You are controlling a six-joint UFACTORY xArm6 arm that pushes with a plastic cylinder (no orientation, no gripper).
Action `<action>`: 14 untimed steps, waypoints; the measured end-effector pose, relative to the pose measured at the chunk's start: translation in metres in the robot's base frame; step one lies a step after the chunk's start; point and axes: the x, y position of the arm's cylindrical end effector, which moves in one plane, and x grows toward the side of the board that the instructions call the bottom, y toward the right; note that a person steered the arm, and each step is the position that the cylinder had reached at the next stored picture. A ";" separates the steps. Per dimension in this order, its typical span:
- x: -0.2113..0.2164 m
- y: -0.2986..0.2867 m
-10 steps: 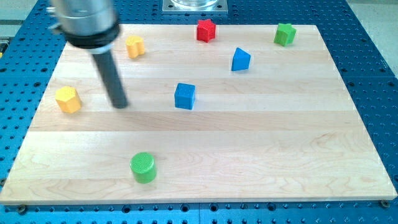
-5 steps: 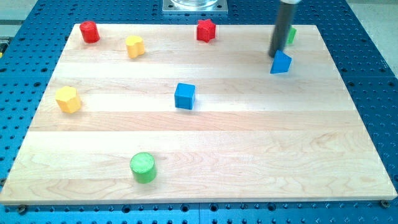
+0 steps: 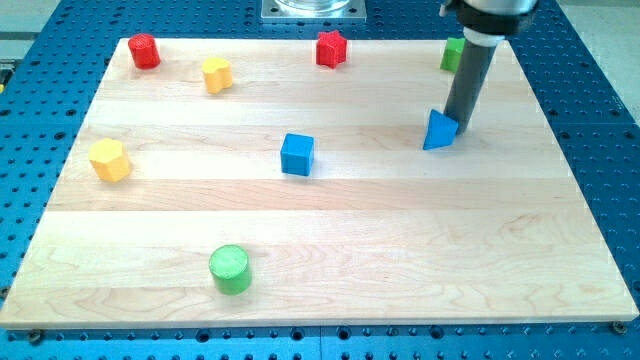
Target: Slide the triangle vertical to the green star
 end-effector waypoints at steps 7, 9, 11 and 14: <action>0.013 -0.030; 0.013 -0.034; 0.018 -0.044; -0.054 -0.168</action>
